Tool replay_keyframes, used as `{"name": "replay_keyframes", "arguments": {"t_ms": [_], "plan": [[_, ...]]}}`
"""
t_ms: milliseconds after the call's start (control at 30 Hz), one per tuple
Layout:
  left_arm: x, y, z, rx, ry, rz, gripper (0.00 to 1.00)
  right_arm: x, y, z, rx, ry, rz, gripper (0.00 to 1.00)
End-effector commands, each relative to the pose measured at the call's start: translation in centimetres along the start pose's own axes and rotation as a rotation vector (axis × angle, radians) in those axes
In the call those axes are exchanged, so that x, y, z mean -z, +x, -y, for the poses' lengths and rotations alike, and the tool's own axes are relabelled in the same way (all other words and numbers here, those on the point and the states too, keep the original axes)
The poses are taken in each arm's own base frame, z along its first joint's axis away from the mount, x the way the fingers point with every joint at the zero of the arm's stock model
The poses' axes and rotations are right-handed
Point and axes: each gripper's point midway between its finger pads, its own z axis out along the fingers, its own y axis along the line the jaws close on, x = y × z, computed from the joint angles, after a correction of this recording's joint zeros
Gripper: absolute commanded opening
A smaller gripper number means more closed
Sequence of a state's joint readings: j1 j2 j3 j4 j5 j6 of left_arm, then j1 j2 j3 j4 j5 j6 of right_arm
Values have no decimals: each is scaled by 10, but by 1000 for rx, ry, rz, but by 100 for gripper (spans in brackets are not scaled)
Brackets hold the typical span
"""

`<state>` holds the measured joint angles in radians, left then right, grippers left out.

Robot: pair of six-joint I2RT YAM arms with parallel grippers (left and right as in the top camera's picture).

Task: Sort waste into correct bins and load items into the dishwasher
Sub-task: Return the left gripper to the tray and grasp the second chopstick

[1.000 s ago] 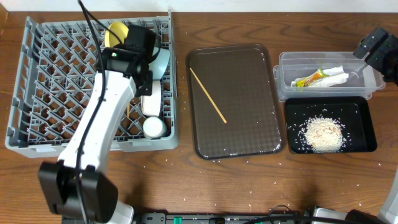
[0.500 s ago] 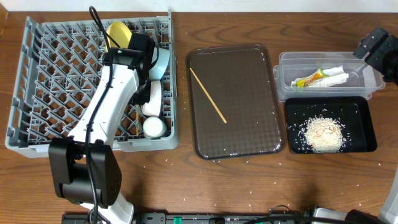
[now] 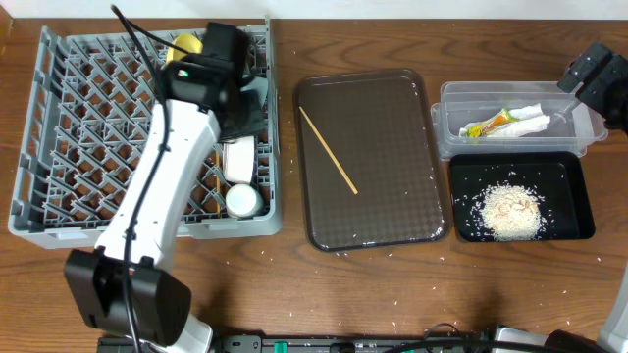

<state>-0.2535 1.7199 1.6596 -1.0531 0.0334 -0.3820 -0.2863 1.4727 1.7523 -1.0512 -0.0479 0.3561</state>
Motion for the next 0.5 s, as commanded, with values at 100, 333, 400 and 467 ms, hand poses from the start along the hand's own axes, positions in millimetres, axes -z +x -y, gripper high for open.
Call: {"name": "replay_keyframes", "arguments": {"t_ms": [100,333,400,467], "plan": [[-16,26,79,59,101,-4,35,2,-3,2,-8,13,11,99],[-58,55,107,91,-54,24,35,2,-3,2,-7,13,11,99],[-75,63,115,91,-66,8,36,2,-3,2,-8,13,11,99],[-93,71,118,107,-86,-13,36,2,-3,2,-7,13,11,99]]}}
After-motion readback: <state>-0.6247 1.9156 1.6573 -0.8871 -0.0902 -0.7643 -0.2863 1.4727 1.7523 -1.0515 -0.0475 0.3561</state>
